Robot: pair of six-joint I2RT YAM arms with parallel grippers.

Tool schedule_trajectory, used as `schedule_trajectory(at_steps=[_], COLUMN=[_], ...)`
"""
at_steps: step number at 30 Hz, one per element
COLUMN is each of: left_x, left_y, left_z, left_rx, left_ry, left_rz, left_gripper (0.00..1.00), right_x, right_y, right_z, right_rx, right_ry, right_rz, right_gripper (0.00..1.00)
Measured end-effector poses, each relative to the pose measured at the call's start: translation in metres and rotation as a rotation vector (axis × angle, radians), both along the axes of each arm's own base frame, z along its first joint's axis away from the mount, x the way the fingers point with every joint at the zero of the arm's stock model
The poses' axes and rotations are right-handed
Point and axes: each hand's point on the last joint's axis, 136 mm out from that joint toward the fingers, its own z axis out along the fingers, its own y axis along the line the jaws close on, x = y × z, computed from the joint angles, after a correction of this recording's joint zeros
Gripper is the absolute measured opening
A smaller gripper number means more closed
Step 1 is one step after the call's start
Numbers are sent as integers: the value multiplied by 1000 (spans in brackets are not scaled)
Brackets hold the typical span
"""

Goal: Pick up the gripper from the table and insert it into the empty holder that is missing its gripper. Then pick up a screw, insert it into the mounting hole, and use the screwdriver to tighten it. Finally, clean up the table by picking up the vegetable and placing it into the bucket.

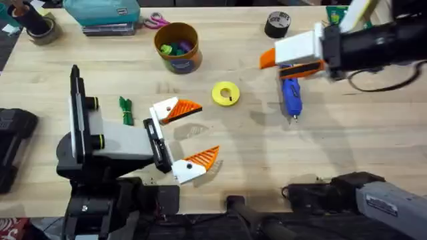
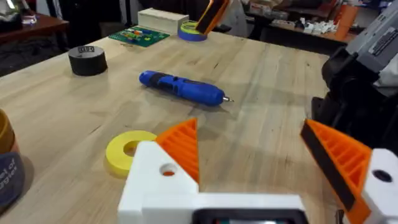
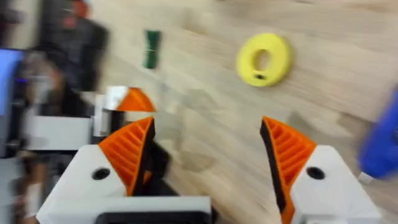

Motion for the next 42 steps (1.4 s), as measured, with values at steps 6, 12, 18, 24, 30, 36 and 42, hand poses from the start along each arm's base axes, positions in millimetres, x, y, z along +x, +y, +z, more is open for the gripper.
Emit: schedule_trajectory(at_steps=[6, 12, 18, 24, 30, 36, 42], left_x=[0, 0, 0, 0, 0, 0, 0], left_y=[0, 0, 0, 0, 0, 0, 0], left_z=[0, 0, 0, 0, 0, 0, 0], left_rx=[0, 0, 0, 0, 0, 0, 0], left_ry=[0, 0, 0, 0, 0, 0, 0], left_rz=[0, 0, 0, 0, 0, 0, 0], left_gripper=[986, 985, 986, 985, 985, 985, 985], right_x=[-10, -27, -32, -31, -27, -30, -32], right_y=[-29, -36, -33, -35, -33, -22, -13], right_z=[3, -15, -20, -22, -32, -45, -60], right_rx=[-259, -487, -609, -649, -680, -700, -725], right_ry=[-53, -63, -122, -130, -98, -63, -4], right_rz=[-16, 59, 124, 126, 145, 205, 248], right_gripper=[997, 997, 997, 996, 996, 996, 996])
